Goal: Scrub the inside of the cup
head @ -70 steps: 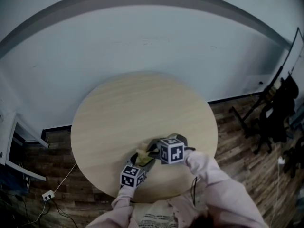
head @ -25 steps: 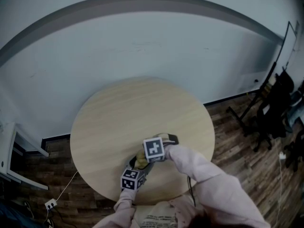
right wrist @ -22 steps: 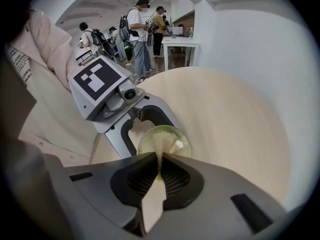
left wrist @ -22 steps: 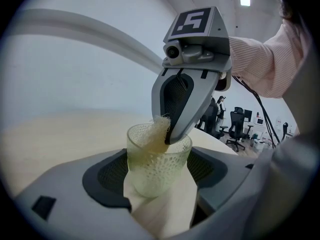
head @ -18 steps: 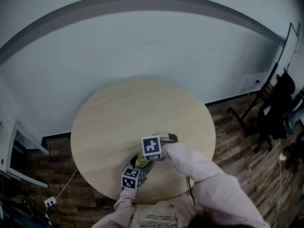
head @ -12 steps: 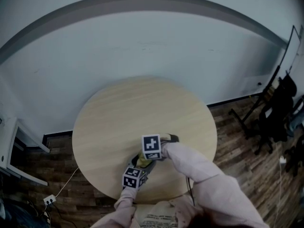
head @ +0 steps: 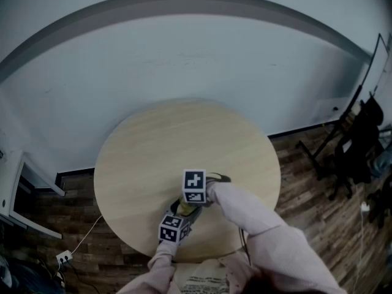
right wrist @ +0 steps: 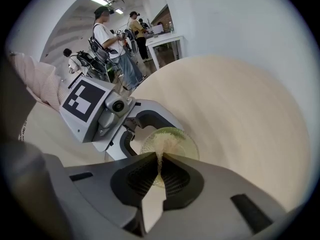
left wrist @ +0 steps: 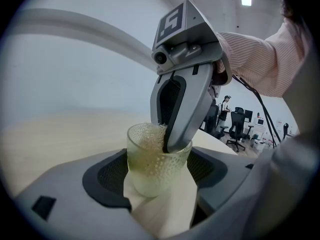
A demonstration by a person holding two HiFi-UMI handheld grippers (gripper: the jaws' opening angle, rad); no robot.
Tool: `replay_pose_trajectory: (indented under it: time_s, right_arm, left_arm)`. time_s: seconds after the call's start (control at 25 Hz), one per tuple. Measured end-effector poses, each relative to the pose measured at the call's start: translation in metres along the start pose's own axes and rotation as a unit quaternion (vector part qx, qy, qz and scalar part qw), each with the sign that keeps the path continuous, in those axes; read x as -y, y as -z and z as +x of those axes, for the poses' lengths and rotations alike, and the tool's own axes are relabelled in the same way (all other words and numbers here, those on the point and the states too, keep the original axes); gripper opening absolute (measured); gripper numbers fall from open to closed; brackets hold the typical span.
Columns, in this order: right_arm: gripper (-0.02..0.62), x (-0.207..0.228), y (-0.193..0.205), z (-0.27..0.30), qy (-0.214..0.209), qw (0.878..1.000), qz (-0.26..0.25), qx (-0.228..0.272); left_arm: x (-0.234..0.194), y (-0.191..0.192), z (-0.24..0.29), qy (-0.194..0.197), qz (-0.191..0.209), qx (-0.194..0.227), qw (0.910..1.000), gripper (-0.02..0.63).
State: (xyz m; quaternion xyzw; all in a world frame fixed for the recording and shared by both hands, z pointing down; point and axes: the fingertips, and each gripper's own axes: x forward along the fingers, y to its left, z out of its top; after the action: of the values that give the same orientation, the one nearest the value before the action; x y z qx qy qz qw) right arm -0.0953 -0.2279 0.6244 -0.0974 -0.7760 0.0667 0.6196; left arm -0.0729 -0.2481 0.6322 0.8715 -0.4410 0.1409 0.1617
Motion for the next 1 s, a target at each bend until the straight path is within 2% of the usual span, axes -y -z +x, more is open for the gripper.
replay_pose_trajectory:
  time_s: [0.44,1.0]
  right_arm:
    - [0.026,-0.006,-0.006,0.0,-0.049,0.996,0.075,0.031]
    - [0.026,-0.01,-0.016,-0.005,-0.09,0.979,0.165,0.078]
  left_arm:
    - [0.001,-0.002,-0.001,0.0,-0.001,-0.002,1.0,0.368]
    - [0.001,0.0,0.001,-0.001,-0.001,-0.002,1.0,0.368]
